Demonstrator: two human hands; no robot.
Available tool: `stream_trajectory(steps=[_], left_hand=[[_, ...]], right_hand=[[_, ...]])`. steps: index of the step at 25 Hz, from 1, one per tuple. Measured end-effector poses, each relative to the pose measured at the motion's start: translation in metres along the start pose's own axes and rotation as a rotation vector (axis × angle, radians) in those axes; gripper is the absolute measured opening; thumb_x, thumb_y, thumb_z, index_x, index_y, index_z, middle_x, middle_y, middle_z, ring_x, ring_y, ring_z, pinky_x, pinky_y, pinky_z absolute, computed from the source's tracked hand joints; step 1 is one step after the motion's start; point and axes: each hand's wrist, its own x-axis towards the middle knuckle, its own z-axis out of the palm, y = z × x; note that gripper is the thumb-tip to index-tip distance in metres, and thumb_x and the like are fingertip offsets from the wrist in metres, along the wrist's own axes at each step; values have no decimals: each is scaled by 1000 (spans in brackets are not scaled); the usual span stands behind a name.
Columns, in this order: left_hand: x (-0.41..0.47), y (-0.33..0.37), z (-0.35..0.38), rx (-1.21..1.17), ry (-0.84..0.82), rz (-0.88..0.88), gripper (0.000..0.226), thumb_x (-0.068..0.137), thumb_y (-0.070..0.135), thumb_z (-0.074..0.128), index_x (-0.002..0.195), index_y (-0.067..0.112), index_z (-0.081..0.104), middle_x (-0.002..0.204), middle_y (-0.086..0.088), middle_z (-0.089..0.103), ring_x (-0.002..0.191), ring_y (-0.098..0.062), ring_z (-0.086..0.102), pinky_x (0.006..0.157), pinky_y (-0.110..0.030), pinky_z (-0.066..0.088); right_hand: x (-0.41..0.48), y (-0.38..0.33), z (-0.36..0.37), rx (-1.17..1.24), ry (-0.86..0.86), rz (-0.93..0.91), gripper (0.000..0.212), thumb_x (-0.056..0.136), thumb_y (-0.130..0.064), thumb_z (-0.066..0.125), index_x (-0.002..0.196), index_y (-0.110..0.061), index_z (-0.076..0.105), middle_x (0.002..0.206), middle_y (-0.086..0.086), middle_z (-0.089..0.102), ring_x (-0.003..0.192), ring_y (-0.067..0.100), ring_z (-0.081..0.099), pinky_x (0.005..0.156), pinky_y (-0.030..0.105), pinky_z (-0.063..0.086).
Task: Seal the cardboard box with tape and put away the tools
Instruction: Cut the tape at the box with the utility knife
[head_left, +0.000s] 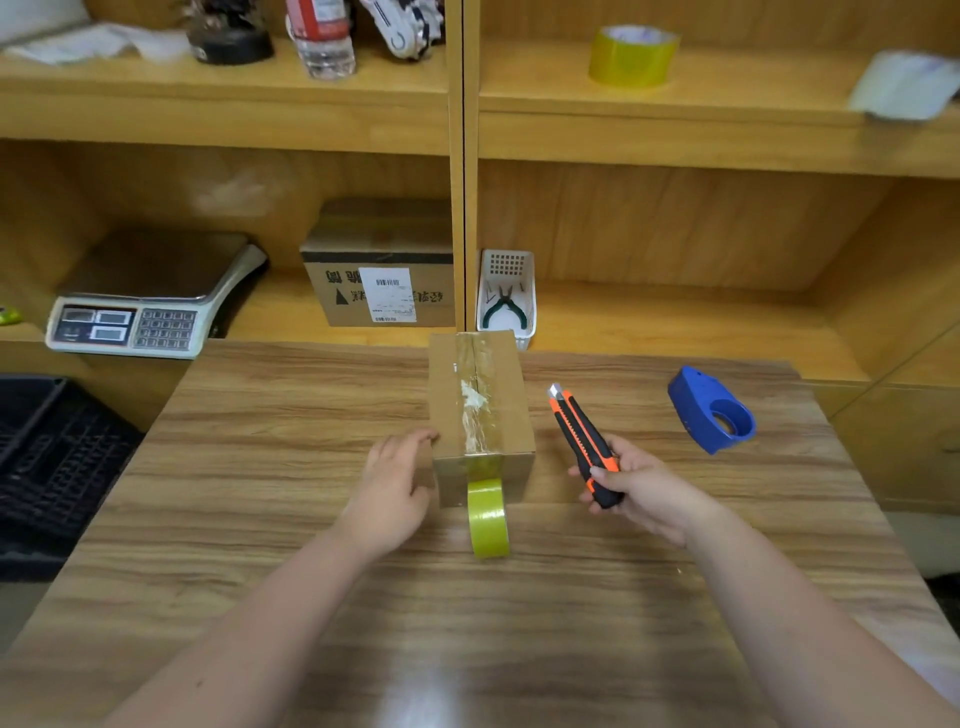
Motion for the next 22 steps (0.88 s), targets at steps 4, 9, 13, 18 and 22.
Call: stream_trajectory(steps=[4,9,13,18,22], left_hand=[[-9,13,7,-428,83,-277,39,82,-5,52,114,18,52,104,3,55,98,-14,53,81,-18,38],[-10,29,28,-876,61,-547,16,86,-3,54,96,8,57,78,-10,62,65,-21,58,62,-30,49],[-5,37,44,-973,51,-642,21,86,7,63,104,10,53,92,-14,66,70,-21,65,75,-39,56],[-7,44,58,-1043,51,-727,48,72,14,80,106,9,46,94,-16,64,79,-31,67,81,-55,57],[-8,44,72,-1025,126,-719,47,72,12,81,99,16,42,102,-16,68,99,-35,67,88,-55,54]], right_hand=[[-11,-5,5,-317,37,-113,41,95,0,45,130,-22,41,108,10,67,75,22,63,63,33,53],[-19,7,18,-526,134,-220,41,93,0,46,125,-26,45,87,2,67,60,12,57,55,26,49],[-11,16,20,-663,259,-334,36,90,-5,55,120,-26,54,76,-9,64,55,-8,55,63,21,42],[-11,24,22,-662,341,-364,23,86,-15,65,108,-24,64,81,-14,64,67,-6,56,66,11,38],[-15,24,22,-621,345,-406,27,82,-17,70,84,-42,62,84,-12,69,80,6,61,72,13,43]])
